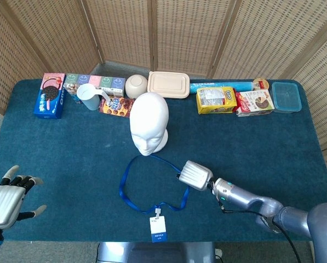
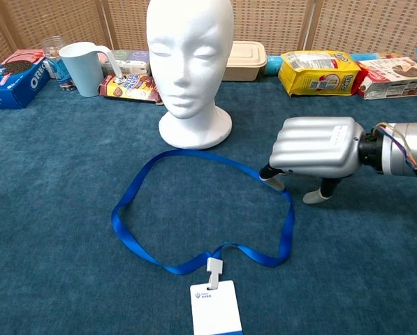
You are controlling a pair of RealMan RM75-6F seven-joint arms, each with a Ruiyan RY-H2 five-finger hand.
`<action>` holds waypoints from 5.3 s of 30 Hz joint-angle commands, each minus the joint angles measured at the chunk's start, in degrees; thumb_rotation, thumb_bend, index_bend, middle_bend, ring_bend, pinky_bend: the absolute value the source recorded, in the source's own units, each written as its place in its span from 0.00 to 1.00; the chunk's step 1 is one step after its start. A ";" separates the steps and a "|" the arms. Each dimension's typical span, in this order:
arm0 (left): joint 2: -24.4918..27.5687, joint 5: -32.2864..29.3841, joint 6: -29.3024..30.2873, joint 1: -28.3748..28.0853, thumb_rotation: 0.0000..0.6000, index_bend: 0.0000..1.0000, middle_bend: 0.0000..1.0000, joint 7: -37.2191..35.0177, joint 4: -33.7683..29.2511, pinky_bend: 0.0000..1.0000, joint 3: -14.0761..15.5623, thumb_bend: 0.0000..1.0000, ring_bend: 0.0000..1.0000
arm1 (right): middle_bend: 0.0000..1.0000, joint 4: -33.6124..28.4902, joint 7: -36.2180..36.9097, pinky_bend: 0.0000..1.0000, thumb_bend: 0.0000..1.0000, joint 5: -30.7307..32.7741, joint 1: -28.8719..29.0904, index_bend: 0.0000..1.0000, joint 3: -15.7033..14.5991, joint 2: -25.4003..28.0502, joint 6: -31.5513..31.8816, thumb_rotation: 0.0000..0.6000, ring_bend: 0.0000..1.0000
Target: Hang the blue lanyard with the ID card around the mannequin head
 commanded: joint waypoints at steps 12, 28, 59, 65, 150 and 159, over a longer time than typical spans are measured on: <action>-0.02 0.10 -0.06 -0.22 0.82 0.35 0.41 -0.16 -0.01 0.09 0.09 0.07 0.34 | 0.77 -0.93 -1.13 0.93 0.26 0.92 0.19 0.48 -0.27 -0.13 -0.16 0.98 0.95; 0.12 0.15 0.03 -0.29 0.83 0.35 0.41 -0.53 0.25 0.09 0.26 0.07 0.34 | 0.77 -0.41 -1.71 0.95 0.31 2.16 0.81 0.53 -0.04 -1.60 -0.86 0.98 0.96; 0.54 -0.07 0.15 -0.39 0.83 0.35 0.41 -1.15 0.51 0.09 0.36 0.07 0.34 | 0.78 -0.14 -2.52 0.97 0.41 5.26 0.93 0.56 0.84 -3.64 -1.63 0.98 0.99; 0.62 -0.01 0.13 -0.46 0.83 0.35 0.41 -1.18 0.50 0.09 0.35 0.07 0.34 | 0.79 0.10 -2.22 0.98 0.44 5.85 0.91 0.59 1.23 -4.00 -1.38 0.99 0.99; -26.92 3.82 -34.55 -38.11 1.00 0.40 1.00 3.42 29.20 1.00 -2.11 0.24 1.00 | 0.82 0.14 -0.27 1.00 0.48 11.23 -2.90 0.70 2.78 -5.45 1.00 0.98 1.00; -28.45 2.47 -35.57 -39.42 1.00 0.40 1.00 4.93 30.18 1.00 -1.97 0.25 1.00 | 0.82 0.79 0.45 1.00 0.48 11.24 -3.06 0.71 2.79 -5.66 1.32 0.99 1.00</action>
